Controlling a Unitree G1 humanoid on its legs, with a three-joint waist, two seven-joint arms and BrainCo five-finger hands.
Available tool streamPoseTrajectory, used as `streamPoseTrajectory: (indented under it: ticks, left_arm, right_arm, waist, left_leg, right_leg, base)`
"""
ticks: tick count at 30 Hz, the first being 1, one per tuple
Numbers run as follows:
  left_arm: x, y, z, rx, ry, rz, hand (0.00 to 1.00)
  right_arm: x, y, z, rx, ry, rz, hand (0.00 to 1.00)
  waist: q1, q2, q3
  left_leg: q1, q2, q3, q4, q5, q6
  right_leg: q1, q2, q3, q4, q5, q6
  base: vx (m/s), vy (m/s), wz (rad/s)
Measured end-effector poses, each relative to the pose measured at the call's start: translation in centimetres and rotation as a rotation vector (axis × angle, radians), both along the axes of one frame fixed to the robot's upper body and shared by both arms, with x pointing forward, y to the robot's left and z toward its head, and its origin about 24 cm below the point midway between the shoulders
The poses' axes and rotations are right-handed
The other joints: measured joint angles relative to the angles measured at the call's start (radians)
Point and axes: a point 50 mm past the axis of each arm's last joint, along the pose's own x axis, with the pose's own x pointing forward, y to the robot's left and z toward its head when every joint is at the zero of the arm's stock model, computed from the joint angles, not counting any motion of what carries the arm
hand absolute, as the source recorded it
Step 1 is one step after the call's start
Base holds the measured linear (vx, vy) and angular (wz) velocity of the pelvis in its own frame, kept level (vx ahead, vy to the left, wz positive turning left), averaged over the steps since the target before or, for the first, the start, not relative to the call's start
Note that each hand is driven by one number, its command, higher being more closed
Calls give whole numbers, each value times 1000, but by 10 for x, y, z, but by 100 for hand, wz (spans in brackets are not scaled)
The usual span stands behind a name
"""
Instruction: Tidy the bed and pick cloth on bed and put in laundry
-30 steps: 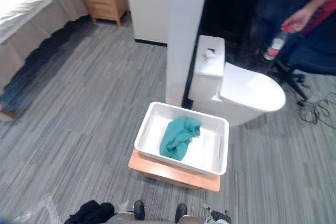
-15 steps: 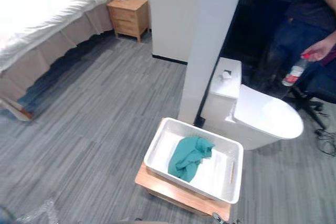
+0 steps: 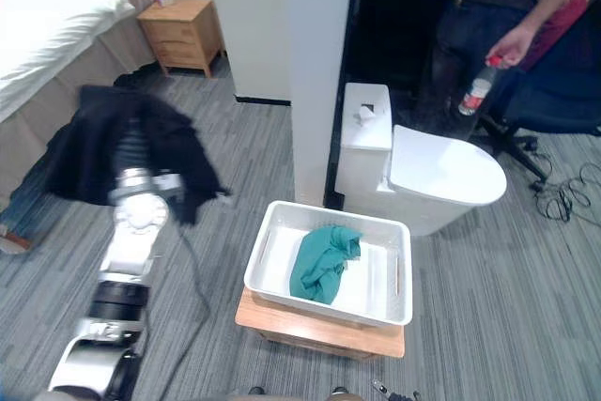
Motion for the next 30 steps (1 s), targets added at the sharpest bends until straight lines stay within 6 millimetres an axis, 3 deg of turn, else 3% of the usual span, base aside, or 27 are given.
streamPoseTrajectory:
  ticks: [1, 6, 11, 15, 19, 25, 30]
  left_arm:
    - [-1, -16, 0, 24, -2, -53, 100]
    - [-3, -52, 8, 102, -40, -141, 100]
    - [-6, -74, 18, 139, -86, -196, 100]
    - [-8, -84, 19, 189, -101, -221, 100]
    - [-11, -99, 20, 237, -102, -303, 100]
    - [-22, -121, 11, 285, -78, -432, 100]
    - [-23, -123, -23, 303, 59, -476, 100]
  right_arm:
    - [1, 1, 0, -2, 4, 6, 0]
    - [7, 0, 1, -37, 17, 36, 0]
    - [10, -5, 2, -74, 46, 92, 0]
    - [17, -9, 3, -89, 43, 111, 0]
    - [5, -8, 1, -72, 64, 84, 0]
    - [-18, -10, -1, -43, 100, 25, 0]
    - [-12, -12, 1, -41, 70, 32, 0]
  waist:
    - [-16, -1, 1]
    - [-48, 9, 24]
    - [-48, 12, 27]
    - [-66, 32, 40]
    - [-81, 33, 40]
    - [-100, 37, 42]
    - [-128, 41, 62]
  left_leg:
    - [3, 5, 7, 0, -1, -1]
    - [33, 18, 33, 7, -9, -12]
    - [38, 26, 49, 21, -11, -14]
    - [48, 27, 67, 21, -11, -15]
    - [52, 29, 78, 25, -11, -16]
    - [64, 29, 108, 15, -13, -18]
    - [57, 28, 137, 13, -16, -22]
  right_leg:
    - [-1, 5, 10, 1, 0, 0]
    - [7, 19, 51, 9, 0, 0]
    - [11, 23, 58, 15, 0, 0]
    - [9, 24, 78, 19, 2, 4]
    - [10, 24, 82, 19, 5, 9]
    - [0, 28, 102, 26, 5, 11]
    - [-30, 29, 122, 49, -4, 24]
  base:
    - [28, -42, -28]
    - [12, -34, -26]
    - [-16, -12, -4]
    - [-55, -12, -12]
    - [-22, -9, -7]
    - [1, -1, -14]
    - [11, -1, -15]
